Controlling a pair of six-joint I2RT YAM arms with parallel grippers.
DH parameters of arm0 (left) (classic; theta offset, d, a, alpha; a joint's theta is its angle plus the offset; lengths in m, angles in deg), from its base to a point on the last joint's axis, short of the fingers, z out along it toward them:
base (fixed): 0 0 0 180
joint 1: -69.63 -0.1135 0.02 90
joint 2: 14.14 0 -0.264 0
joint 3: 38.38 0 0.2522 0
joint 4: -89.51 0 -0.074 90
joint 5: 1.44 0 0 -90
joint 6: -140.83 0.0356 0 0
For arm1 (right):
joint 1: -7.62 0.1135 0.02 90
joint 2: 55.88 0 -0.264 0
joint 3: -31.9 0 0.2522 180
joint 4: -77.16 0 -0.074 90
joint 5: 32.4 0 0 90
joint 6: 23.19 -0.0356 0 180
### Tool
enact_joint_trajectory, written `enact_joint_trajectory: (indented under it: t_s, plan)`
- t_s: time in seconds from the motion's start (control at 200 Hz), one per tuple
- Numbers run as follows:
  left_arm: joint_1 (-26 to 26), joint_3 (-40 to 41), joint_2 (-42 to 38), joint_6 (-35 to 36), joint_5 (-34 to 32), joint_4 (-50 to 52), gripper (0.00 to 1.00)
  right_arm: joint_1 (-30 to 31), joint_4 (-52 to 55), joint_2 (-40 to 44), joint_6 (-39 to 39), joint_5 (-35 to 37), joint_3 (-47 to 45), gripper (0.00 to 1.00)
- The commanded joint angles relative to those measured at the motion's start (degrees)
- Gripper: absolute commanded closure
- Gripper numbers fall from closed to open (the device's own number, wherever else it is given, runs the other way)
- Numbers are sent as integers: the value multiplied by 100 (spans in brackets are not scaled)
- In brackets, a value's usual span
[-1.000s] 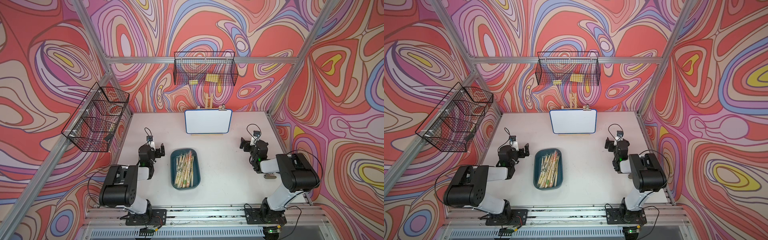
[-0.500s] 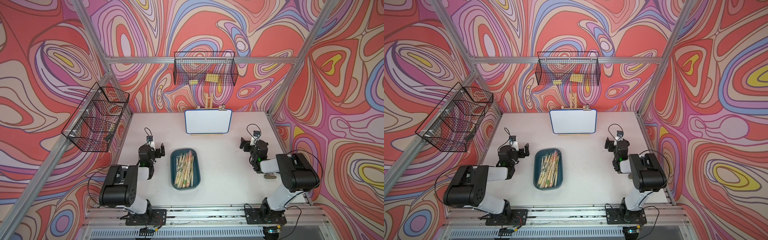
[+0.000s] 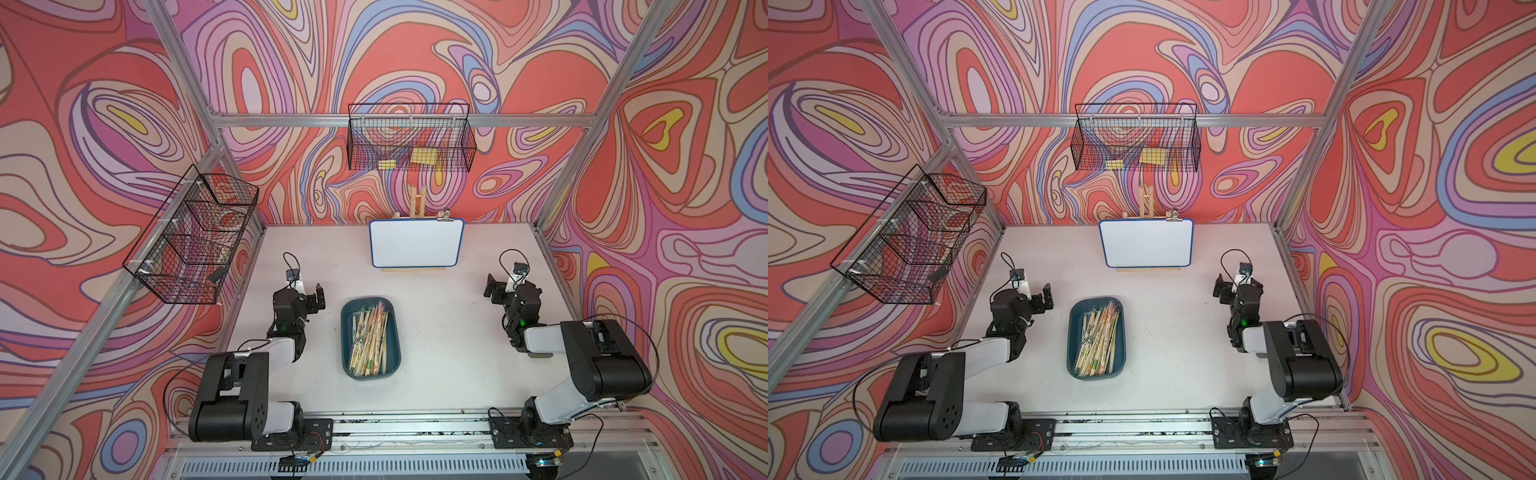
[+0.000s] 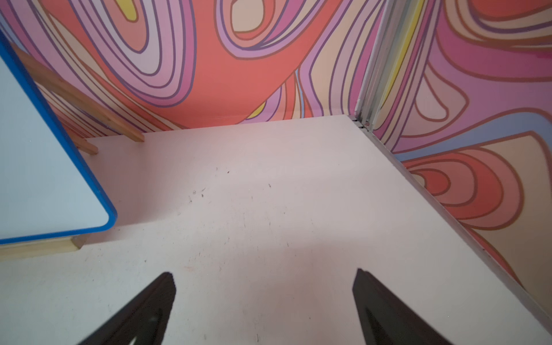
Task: Take the paired disposable chopsticks out of the storage box
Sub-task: Pick up the paired disposable chopsticks from the storage box.
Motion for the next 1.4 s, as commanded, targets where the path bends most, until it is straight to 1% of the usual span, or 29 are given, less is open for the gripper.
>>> enact_joint_trajectory:
  t_s: [0.0,0.06,0.075,0.1,0.155,0.22,0.28,0.35,0.431,0.466,0.526,0.606,0.671,0.716,0.751,0.836,0.896,0.961,1.041,1.187,1.227,1.247,1.317,1.397]
  plan:
    - [24,-434,-548,-348,-506,1521,0,-27,1659,724,-561,297,432,2]
    - [24,-631,-862,-506,-486,2207,0,-27,2805,1018,-954,187,841,2]
    - [24,-636,-949,-570,-498,2353,0,-27,3010,1072,-1045,136,924,2]
    - [24,-868,-1092,-691,-528,2559,0,-27,3291,1170,-1172,20,1026,2]
    - [24,-901,-1442,-980,-602,2862,0,-27,3649,1408,-1371,-349,1111,2]
    - [29,-921,-1841,-1399,-590,3203,0,-23,4064,1712,-1865,-635,1149,2]
    - [24,-1008,-2150,-1823,-520,3627,0,-27,4530,1901,-2047,-1009,1276,2]
    - [24,-1239,-2354,-2419,-437,4381,0,-27,5201,1916,-2150,-1363,1592,2]
    - [23,-1505,-2388,-3015,-152,5135,0,-29,5745,1854,-2219,-1883,1827,2]
    - [29,-1620,-2368,-3267,-1,5508,0,-27,5860,1860,-2267,-2147,1850,2]
    - [38,-1739,-2294,-3582,334,5843,0,-26,5961,1878,-2426,-2610,1851,2]
    - [108,-1797,-2163,-3856,733,6184,0,-16,6045,1921,-2774,-3225,1789,2]
    - [230,-1807,-2057,-3951,932,6386,0,122,6110,2019,-2999,-3439,1674,2]
    - [394,-1785,-1992,-4005,986,6493,0,360,6289,2116,-3055,-3337,1656,2]
    - [555,-1759,-1962,-4007,1026,6524,0,624,6484,2194,-3074,-3120,1673,2]
    - [1037,-1680,-1921,-4007,877,6620,0,1495,6934,2348,-3190,-2492,1740,3]
    - [1264,-1556,-1972,-4045,766,6619,0,2001,7210,2423,-3336,-2146,1777,5]
    - [1397,-1334,-2051,-4131,746,6484,0,2544,7388,2512,-3577,-1760,1772,6]
    - [1444,-1065,-2070,-4258,894,6279,0,3160,7585,2508,-3848,-1313,1857,7]
    - [1544,-749,-1976,-4387,1126,5909,0,4189,7751,2125,-4149,-717,2324,8]
    - [1577,-743,-1949,-4439,1204,5781,0,4468,7796,1914,-4188,-568,2528,9]
    - [1595,-534,-1937,-4475,1248,5723,0,4598,7831,1800,-4209,-502,2649,10]
    - [1666,-397,-1917,-4604,1366,5517,0,5017,7980,1339,-4218,-320,3099,12]
    - [1778,-248,-1950,-4797,1436,5353,0,5368,8131,817,-4250,-155,3566,14]
